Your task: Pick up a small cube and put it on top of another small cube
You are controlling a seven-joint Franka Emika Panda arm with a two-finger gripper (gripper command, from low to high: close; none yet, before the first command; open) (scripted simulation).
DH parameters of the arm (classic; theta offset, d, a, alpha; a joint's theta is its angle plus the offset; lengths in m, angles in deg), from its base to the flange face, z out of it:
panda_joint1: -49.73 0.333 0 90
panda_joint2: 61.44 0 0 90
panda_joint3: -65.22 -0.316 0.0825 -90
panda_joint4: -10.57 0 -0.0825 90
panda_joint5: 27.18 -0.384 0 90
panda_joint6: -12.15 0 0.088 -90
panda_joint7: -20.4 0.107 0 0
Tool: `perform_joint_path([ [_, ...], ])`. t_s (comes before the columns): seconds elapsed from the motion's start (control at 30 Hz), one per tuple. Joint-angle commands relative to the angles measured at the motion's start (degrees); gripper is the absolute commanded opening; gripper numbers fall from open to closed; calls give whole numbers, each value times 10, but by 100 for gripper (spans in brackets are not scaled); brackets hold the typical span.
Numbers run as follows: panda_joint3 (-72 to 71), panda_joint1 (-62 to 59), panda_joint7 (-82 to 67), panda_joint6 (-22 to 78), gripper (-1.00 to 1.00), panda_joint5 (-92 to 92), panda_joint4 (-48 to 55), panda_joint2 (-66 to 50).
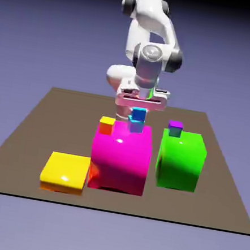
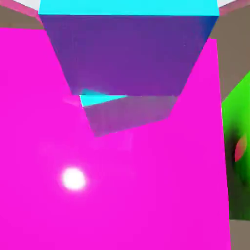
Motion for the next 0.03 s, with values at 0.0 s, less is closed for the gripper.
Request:
perform_joint_path([
  [0.0,1,-1,0,21,100,1,21,0],
])
